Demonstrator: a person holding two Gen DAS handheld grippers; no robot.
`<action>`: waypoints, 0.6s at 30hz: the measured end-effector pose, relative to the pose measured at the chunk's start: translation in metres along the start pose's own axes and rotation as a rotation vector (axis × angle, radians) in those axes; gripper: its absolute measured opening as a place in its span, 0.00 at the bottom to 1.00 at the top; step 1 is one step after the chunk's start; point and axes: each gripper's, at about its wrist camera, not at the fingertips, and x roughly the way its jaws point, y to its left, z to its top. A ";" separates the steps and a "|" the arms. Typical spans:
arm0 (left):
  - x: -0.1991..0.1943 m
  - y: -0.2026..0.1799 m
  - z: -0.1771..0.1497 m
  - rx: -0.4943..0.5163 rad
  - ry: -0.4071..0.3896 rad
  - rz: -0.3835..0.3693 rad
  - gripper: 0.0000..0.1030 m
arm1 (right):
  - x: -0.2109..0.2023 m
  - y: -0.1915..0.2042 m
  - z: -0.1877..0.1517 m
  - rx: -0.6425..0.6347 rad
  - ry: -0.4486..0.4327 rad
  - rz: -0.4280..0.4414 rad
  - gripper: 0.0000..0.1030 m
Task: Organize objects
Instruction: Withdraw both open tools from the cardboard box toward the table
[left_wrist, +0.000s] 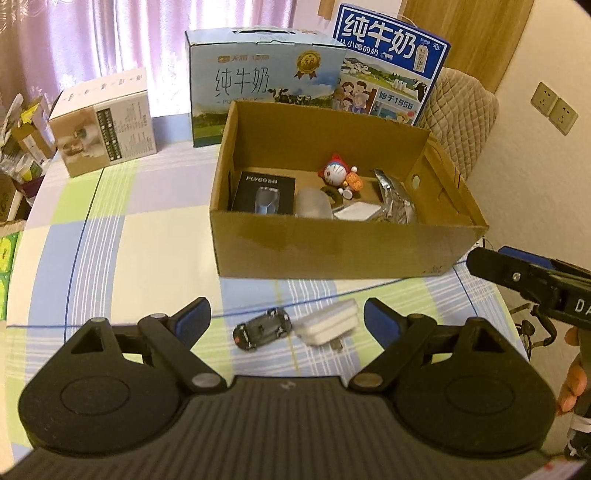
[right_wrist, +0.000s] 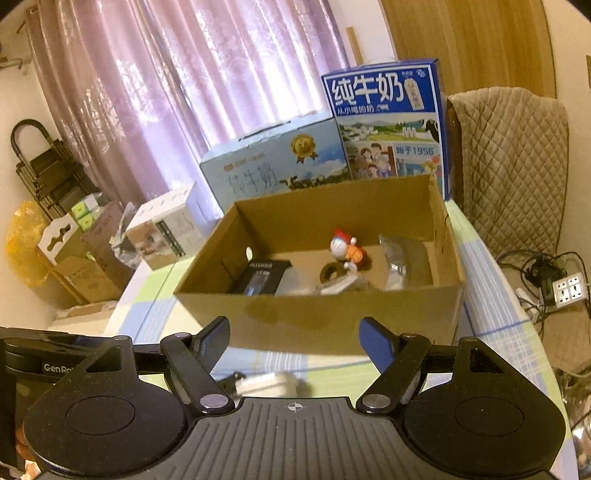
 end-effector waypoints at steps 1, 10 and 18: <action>-0.001 0.001 -0.004 -0.003 0.003 0.003 0.86 | -0.001 0.002 -0.003 0.001 0.004 -0.002 0.72; -0.006 0.010 -0.033 -0.024 0.042 0.029 0.86 | 0.002 0.016 -0.032 -0.042 0.073 0.009 0.72; -0.005 0.014 -0.053 -0.023 0.082 0.045 0.87 | 0.018 0.027 -0.058 -0.086 0.198 0.033 0.72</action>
